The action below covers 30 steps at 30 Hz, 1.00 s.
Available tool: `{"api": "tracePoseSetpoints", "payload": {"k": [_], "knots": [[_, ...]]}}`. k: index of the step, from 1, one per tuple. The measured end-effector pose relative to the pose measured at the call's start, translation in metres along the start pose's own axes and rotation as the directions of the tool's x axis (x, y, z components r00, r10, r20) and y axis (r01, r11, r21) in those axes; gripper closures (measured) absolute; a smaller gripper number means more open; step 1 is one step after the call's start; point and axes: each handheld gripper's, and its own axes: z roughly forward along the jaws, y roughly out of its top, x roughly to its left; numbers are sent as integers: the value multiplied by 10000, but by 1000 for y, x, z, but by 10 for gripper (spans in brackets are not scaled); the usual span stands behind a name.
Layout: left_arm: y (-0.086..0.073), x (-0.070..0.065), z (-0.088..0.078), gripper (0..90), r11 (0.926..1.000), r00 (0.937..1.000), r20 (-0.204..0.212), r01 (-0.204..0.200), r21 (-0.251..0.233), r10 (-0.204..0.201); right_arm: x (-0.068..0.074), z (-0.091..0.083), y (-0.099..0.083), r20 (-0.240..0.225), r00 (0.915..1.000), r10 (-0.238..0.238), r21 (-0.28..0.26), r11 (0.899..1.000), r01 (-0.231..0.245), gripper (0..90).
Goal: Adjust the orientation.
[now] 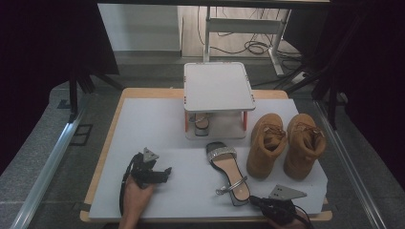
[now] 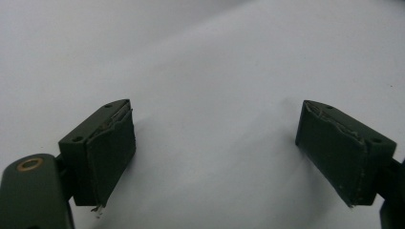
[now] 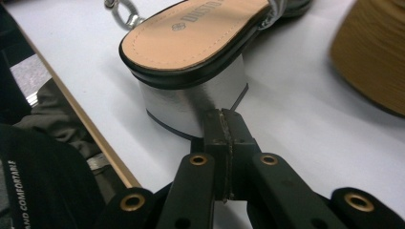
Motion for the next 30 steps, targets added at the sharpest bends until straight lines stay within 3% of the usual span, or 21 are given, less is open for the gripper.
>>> {"api": "tracePoseSetpoints", "payload": {"k": [10,30], "knots": [[0,0,0,131,10000,10000,-1,-4,3,4,16,15,8,-615,9972,-430,97,9990,437,900],[0,0,0,131,10000,10000,3,-3,0,3,39,41,24,-1192,9868,-1100,198,9934,1131,900]]}}
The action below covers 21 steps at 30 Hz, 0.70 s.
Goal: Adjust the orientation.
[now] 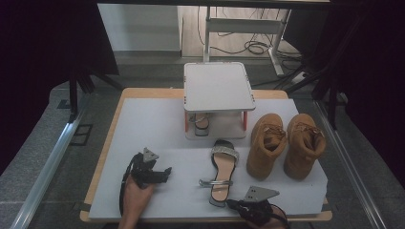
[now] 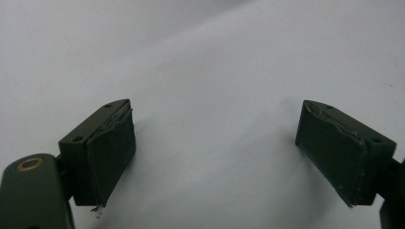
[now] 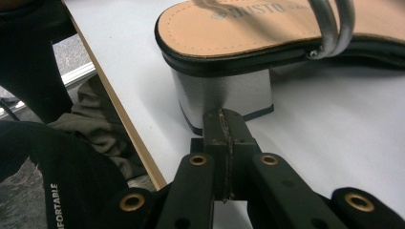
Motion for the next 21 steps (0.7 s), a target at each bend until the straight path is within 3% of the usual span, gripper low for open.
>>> {"api": "tracePoseSetpoints", "payload": {"k": [21], "knots": [[0,0,0,132,10000,10000,1,-18,17,18,12,29,22,-279,9975,-644,34,9979,645,897]]}}
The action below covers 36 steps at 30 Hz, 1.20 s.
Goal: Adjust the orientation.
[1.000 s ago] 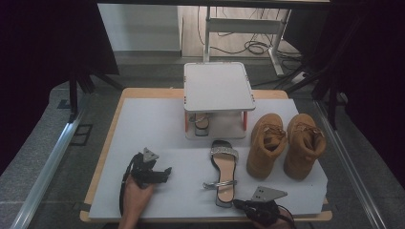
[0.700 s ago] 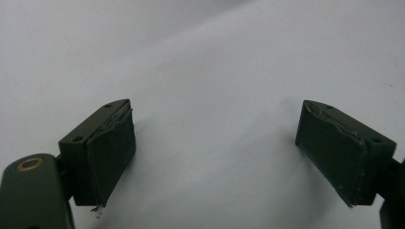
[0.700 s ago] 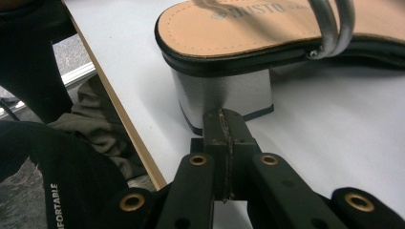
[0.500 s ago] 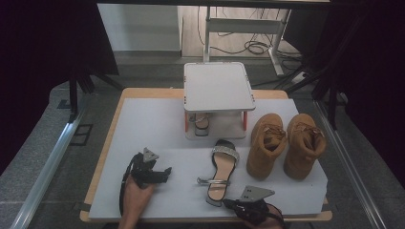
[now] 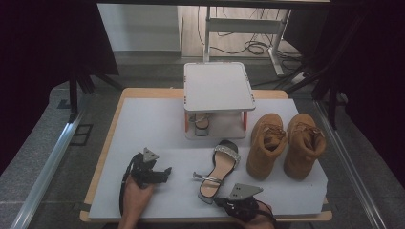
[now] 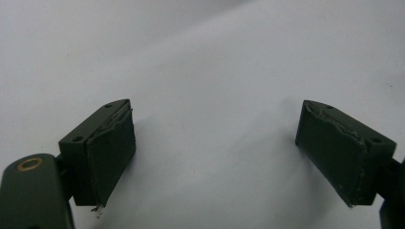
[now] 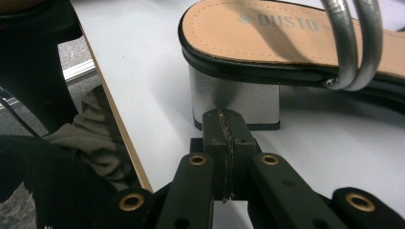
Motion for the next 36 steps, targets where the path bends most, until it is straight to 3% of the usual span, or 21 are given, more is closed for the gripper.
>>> {"api": "tracePoseSetpoints", "payload": {"k": [21,28,36], "knots": [[0,0,0,132,10000,10000,-9,-12,0,12,3,36,30,79,9986,-520,76,9986,519,898],[0,0,0,133,10000,10000,-33,-44,-3,44,1,27,27,4,9991,-435,13,9991,435,876],[0,-1,0,133,10000,10000,-37,-46,14,46,-4,7,18,212,9996,-190,-99,9998,192,784]]}}
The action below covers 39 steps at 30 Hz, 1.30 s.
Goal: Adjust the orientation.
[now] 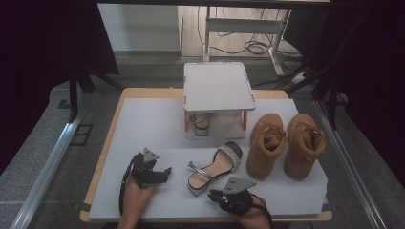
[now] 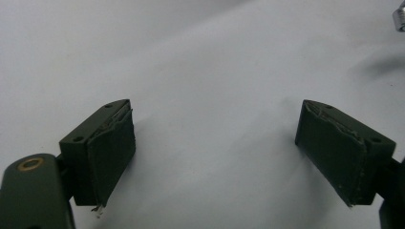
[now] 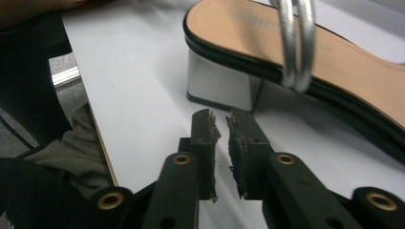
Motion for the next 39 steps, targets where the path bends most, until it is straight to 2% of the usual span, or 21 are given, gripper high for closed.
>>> {"api": "tracePoseSetpoints", "payload": {"k": [11,16,25,32,39], "knots": [[0,0,0,133,10000,10000,0,34,-12,-34,-5,-12,-10,262,9996,122,114,9999,-125,529],[0,0,0,133,10000,10000,9,41,15,-41,-9,-21,-16,358,9990,266,166,9995,-272,472],[1,0,0,133,10000,10000,16,46,41,-46,-17,-38,-28,1104,9926,503,81,9986,-515,402],[0,0,0,131,10000,10000,36,72,16,-72,-29,-50,-41,1672,9808,1008,101,9945,-1039,334],[0,1,0,130,10000,10000,58,80,30,-80,-44,-67,-53,2404,9569,1628,-251,9865,-1615,222]]}}
